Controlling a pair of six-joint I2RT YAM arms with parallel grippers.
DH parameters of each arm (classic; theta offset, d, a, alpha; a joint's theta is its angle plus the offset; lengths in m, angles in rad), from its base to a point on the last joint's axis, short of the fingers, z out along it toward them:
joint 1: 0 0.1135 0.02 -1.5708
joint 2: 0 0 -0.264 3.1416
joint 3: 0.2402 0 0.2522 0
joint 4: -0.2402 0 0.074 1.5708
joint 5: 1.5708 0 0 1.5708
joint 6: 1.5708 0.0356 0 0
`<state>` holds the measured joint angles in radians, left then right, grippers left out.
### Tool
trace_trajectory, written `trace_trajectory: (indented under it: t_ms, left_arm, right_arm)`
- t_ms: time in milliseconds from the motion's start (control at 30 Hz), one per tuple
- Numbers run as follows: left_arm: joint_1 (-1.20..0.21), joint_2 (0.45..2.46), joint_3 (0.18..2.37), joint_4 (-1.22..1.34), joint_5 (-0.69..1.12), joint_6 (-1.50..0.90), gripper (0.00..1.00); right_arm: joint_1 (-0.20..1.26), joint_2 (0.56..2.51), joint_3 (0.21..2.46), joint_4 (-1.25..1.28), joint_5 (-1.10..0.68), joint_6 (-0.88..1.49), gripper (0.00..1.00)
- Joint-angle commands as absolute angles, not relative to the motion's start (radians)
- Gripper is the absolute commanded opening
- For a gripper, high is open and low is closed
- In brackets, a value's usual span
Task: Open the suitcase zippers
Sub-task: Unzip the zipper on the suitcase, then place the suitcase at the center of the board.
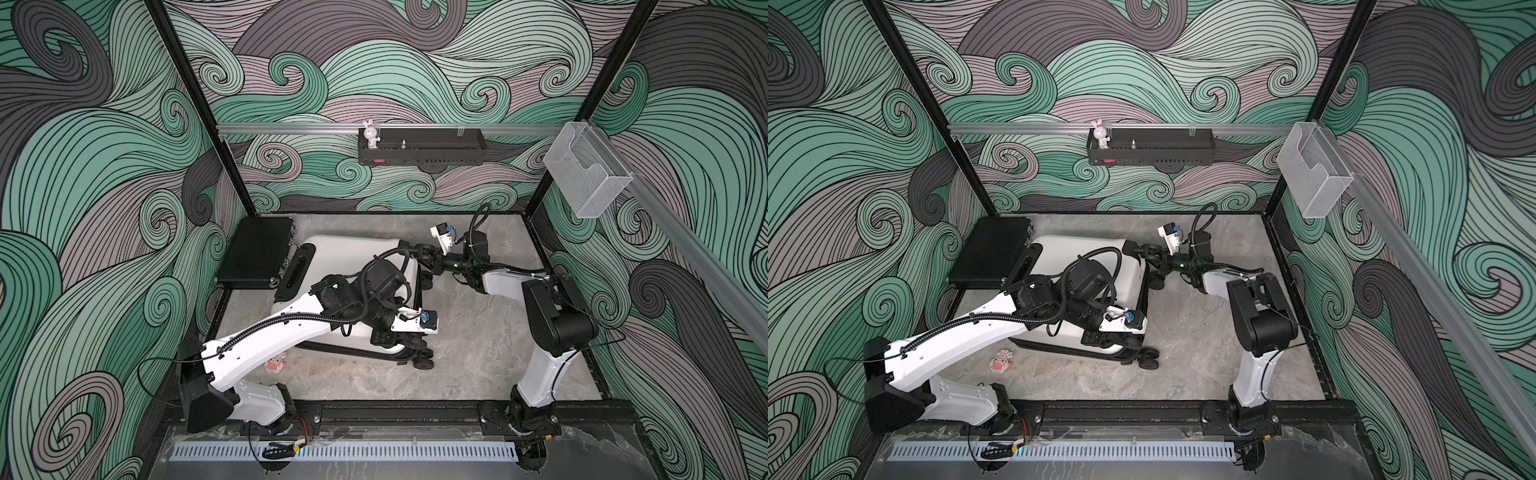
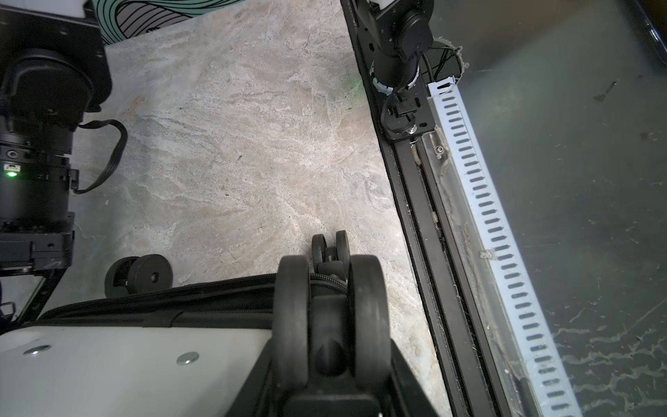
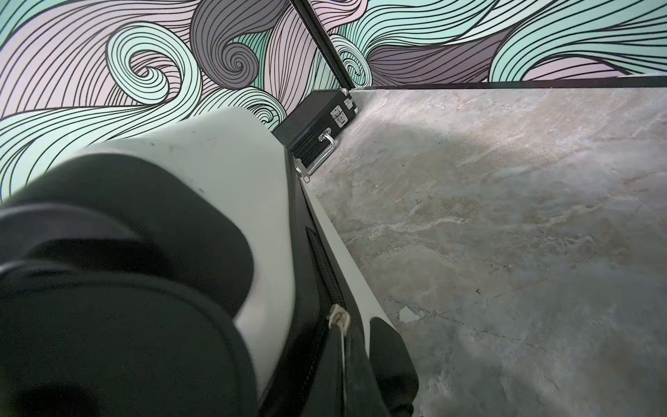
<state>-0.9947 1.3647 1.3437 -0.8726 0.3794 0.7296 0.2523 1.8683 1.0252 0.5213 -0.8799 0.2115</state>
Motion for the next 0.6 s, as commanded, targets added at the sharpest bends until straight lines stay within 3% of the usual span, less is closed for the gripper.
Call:
trace_trajectory:
  t_ms: [0, 333, 567]
  left_arm:
    - [-1.049, 1.335, 1.384, -0.891, 0.712, 0.775, 0.00]
    - [-1.099, 1.327, 1.365, -0.898, 0.716, 0.773, 0.00]
    - [-1.120, 1.325, 1.356, -0.884, 0.709, 0.776, 0.00]
  right_arm:
    - [0.201, 1.905, 1.118, 0.565, -0.698, 0.143, 0.00]
    - [0.200, 1.983, 1.248, 0.531, -0.830, 0.022, 0.00]
    - [0.213, 1.986, 1.294, 0.413, -0.790, -0.083, 0.00]
